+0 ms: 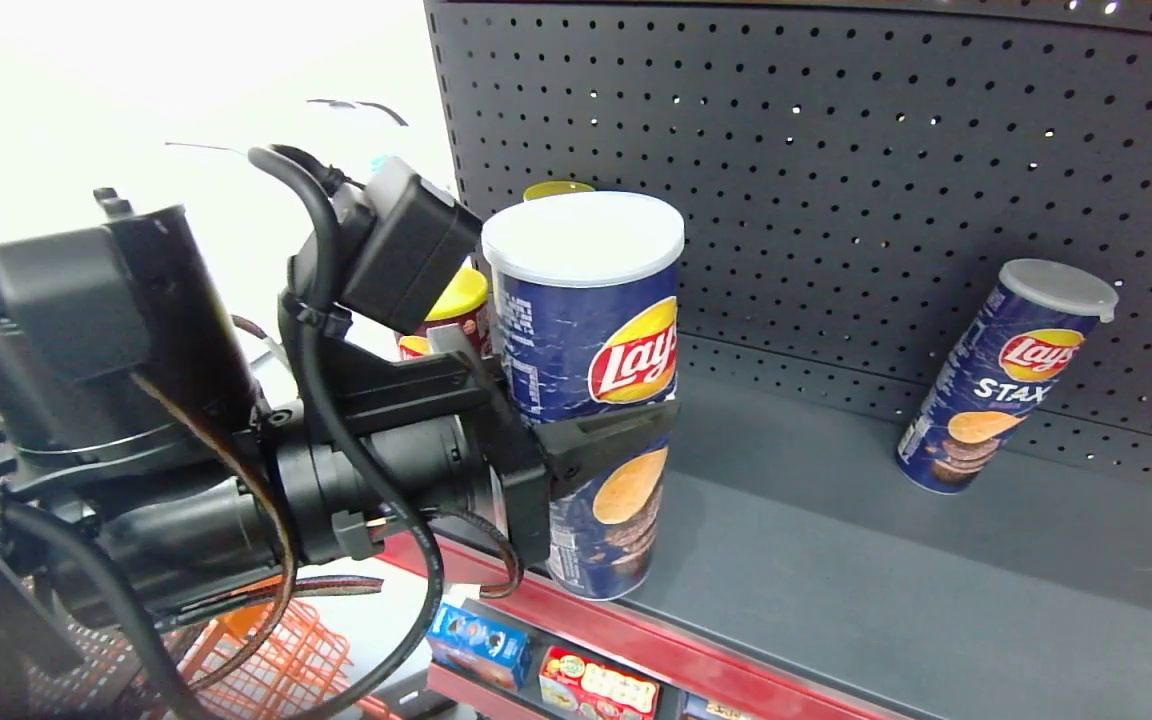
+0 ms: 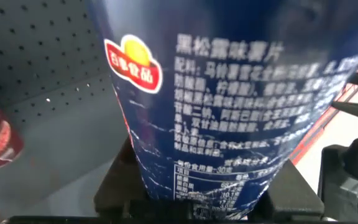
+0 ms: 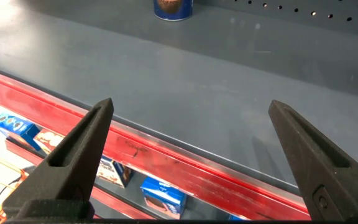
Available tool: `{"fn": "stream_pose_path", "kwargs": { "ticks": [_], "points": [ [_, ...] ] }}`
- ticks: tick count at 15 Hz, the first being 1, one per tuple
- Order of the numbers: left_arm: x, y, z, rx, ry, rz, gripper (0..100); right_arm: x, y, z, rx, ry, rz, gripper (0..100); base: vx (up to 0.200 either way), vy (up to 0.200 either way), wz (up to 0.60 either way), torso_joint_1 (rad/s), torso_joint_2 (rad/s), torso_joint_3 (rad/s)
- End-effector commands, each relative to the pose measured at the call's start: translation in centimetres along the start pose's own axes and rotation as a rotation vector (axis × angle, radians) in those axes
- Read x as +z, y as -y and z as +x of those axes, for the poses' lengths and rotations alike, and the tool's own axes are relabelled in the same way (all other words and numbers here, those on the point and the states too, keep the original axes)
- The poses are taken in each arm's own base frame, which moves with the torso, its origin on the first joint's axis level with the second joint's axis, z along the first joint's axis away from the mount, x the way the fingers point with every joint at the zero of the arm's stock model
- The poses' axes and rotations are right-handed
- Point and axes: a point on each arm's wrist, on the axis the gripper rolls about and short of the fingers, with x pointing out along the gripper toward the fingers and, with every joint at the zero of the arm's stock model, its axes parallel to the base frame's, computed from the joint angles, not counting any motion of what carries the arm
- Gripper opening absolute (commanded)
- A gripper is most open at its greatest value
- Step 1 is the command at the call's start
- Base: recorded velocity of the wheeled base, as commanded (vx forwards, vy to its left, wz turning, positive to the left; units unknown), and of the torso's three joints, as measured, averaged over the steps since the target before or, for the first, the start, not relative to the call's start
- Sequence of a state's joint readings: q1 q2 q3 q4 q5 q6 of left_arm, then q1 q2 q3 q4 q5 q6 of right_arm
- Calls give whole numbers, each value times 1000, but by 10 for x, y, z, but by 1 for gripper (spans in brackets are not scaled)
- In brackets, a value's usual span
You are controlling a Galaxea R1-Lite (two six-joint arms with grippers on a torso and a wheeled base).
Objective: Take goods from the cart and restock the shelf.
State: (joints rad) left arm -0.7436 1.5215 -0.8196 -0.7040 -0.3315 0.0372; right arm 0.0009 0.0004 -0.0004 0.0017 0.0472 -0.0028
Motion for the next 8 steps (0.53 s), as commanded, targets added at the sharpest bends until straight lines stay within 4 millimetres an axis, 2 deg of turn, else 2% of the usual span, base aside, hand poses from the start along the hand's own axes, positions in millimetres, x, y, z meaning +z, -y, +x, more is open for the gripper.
{"fn": "stream_pose_path", "kwargs": {
  "ticks": [1, 6, 8],
  "points": [
    [-9, -3, 9, -1, -30, -9, 0, 0, 0, 0, 1, 0, 0, 100, 0, 0, 0, 0, 0, 0],
    [-8, -10, 23, 2, -22, -7, 0, 0, 0, 0, 1, 0, 0, 100, 0, 0, 0, 0, 0, 0],
    [-8, -10, 24, 2, -22, -7, 0, 0, 0, 0, 1, -1, 0, 100, 0, 0, -600, 5, 0, 5]
  ]
}}
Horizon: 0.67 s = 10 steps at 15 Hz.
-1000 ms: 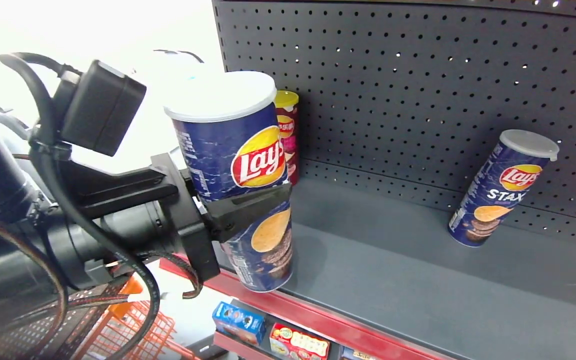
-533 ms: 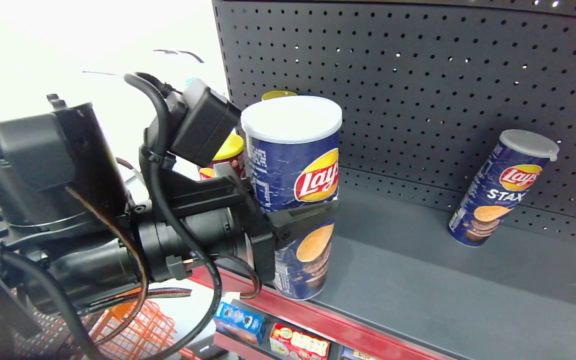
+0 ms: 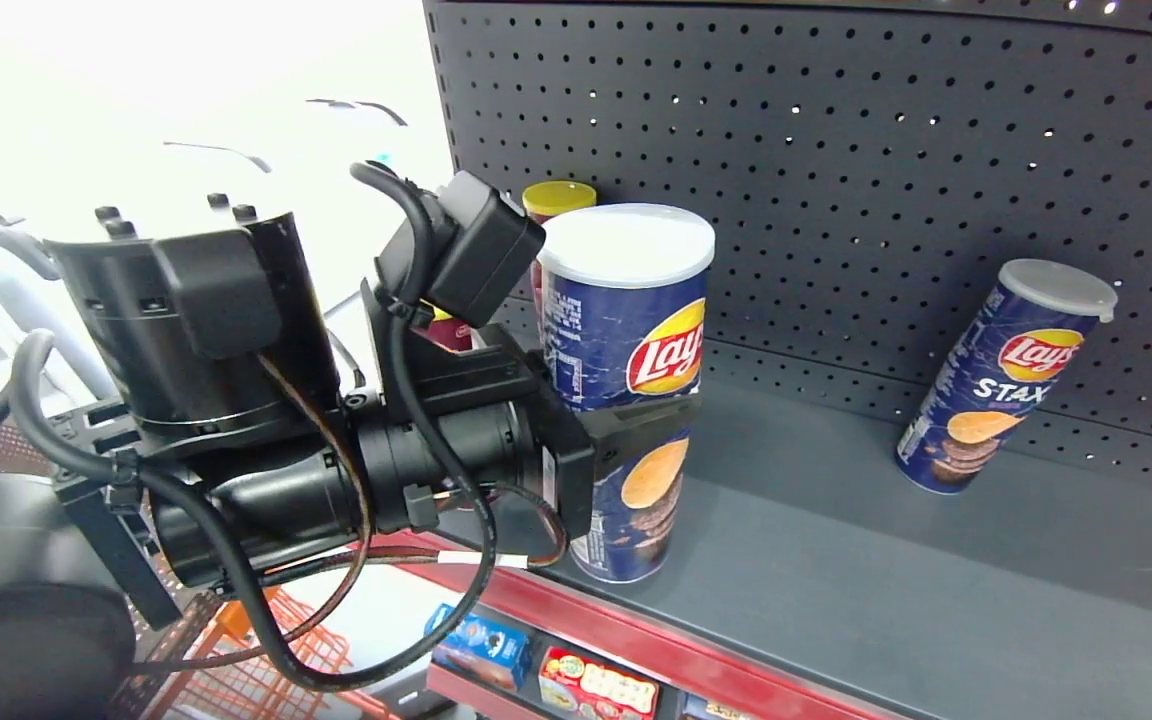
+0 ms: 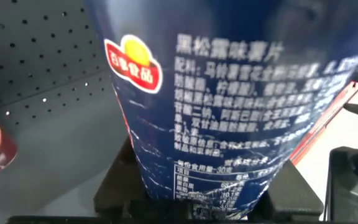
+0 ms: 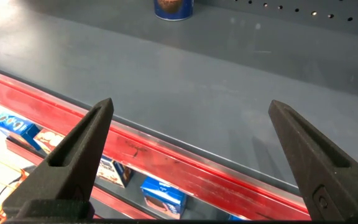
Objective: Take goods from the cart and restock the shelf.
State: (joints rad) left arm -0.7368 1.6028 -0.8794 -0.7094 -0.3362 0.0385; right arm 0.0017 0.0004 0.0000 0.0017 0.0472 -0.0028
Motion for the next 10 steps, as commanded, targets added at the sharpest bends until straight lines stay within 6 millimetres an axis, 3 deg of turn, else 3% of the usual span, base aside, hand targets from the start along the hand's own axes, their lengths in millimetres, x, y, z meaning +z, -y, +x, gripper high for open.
{"fn": "stream_pose_path", "kwargs": {
  "ticks": [1, 8, 10],
  "points": [
    [-2, -1, 3, -1, -7, -3, 0, 0, 0, 0, 0, 1, 0, 100, 0, 0, -600, 2, 2, 2],
    [-4, -2, 3, -1, -10, -4, 0, 0, 0, 0, 0, 1, 0, 100, 0, 0, -600, -1, 2, 1],
    [-4, -2, 3, 0, -10, -4, 0, 0, 0, 0, 0, 1, 0, 100, 0, 0, 0, 0, 0, 0]
  ]
}}
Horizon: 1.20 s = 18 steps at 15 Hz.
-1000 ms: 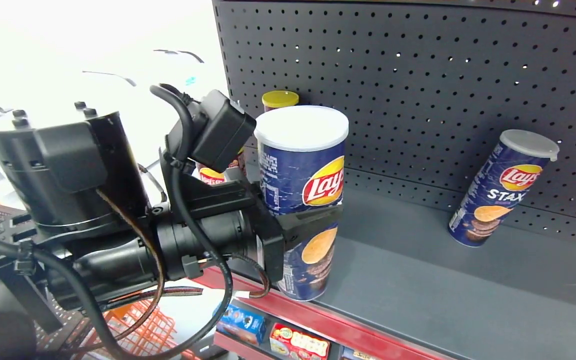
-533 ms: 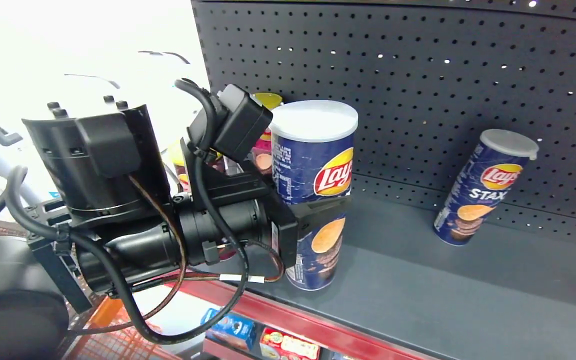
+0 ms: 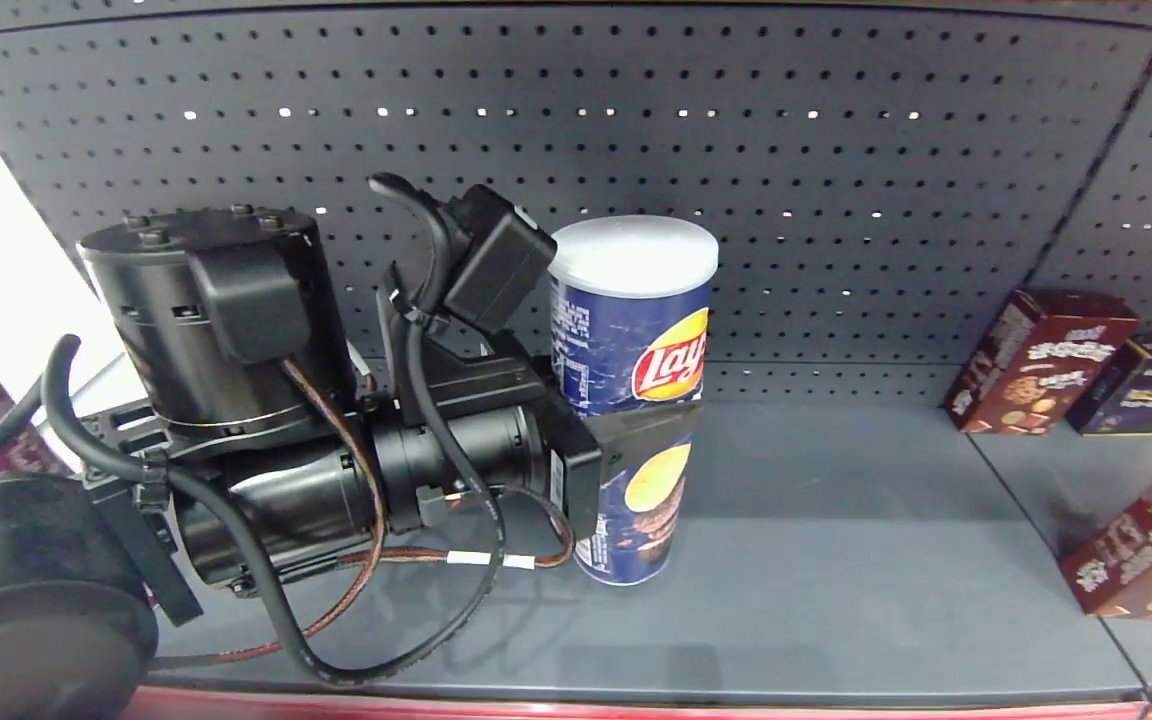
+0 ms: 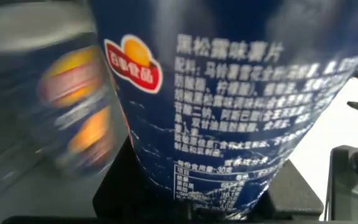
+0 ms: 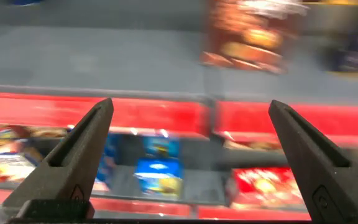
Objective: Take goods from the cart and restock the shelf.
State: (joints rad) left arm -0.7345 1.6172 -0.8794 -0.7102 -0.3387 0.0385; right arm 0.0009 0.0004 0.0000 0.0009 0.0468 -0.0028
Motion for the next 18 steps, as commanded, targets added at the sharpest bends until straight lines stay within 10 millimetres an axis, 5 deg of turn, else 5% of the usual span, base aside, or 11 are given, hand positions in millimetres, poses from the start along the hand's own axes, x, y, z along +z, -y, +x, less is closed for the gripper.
{"fn": "stream_pose_path", "kwargs": {
  "ticks": [1, 7, 14, 18],
  "points": [
    [1, -1, -1, 7, 3, 1, 0, 0, 0, 0, 1, 0, 0, 100, 0, 0, 0, 0, 0, 0],
    [2, -5, -7, 30, 8, 4, 0, 0, 0, 0, 1, -2, 0, 100, 0, 0, 0, 0, 0, 0],
    [-5, 4, -96, 163, 18, 7, 0, 0, 0, 0, 1, 0, 0, 100, 0, 0, 0, 0, 0, 0],
    [-2, 0, -100, 192, 28, 12, 0, 0, 0, 0, 1, 0, 0, 100, 0, 0, 0, 0, 0, 0]
  ]
}}
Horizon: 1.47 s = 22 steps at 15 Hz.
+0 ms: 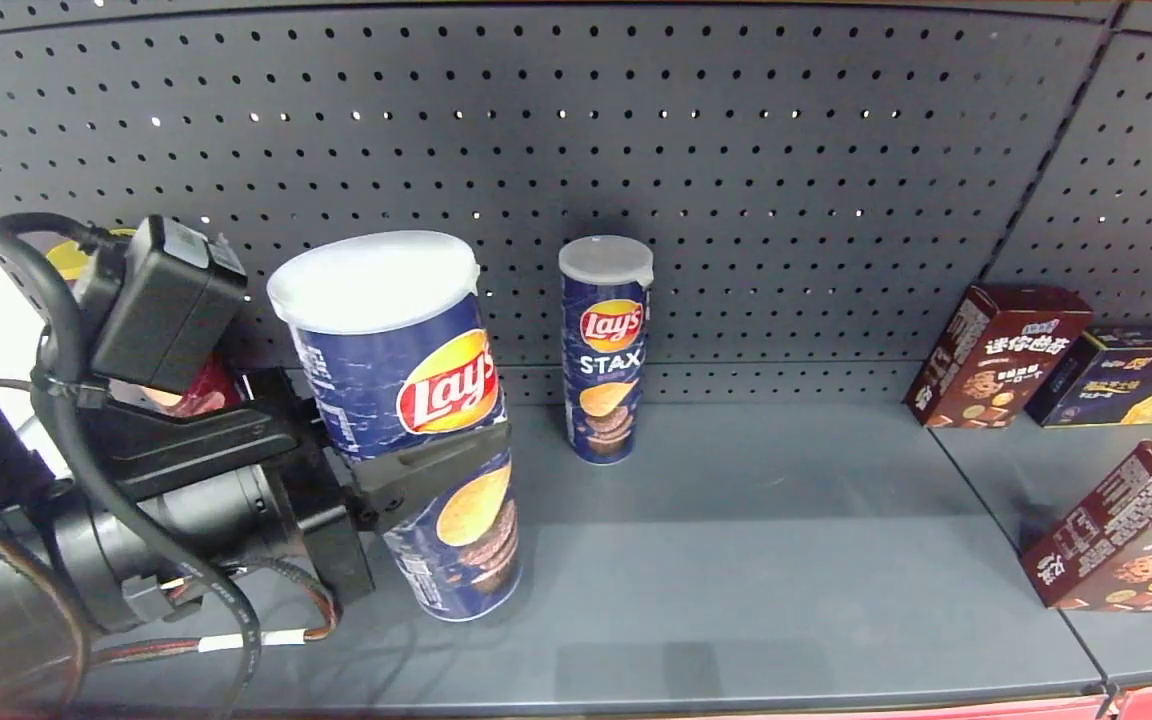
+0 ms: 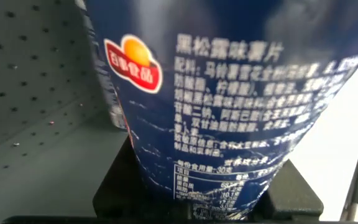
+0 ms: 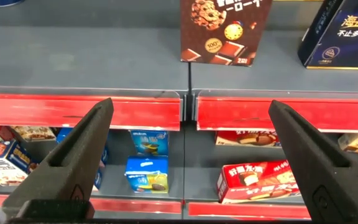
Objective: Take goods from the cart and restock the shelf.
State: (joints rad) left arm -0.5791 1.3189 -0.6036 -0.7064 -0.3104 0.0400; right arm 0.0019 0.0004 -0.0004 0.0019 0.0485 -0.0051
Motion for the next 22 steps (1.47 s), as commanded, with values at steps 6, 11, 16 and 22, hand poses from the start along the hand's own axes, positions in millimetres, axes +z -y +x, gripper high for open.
{"fn": "stream_pose_path", "kwargs": {
  "ticks": [6, 11, 16, 22],
  "points": [
    [0, -1, -5, 14, 8, 3, 0, 87, 1, 10, 38, -18, 24, 100, 0, 0, 0, 0, 0, 0],
    [0, -6, -7, 43, 1, -1, 0, 141, -3, 38, 299, -41, 11, 100, 0, 0, 0, 0, 0, 0],
    [-2, -7, -9, 50, -4, -3, 0, 161, -17, 85, 418, -66, -84, 100, 0, 0, 0, 0, 0, 0],
    [-2, -13, -10, 80, -3, -2, 0, 182, -56, 160, 600, -92, -177, 100, 0, 0, 0, 0, 0, 0]
  ]
}}
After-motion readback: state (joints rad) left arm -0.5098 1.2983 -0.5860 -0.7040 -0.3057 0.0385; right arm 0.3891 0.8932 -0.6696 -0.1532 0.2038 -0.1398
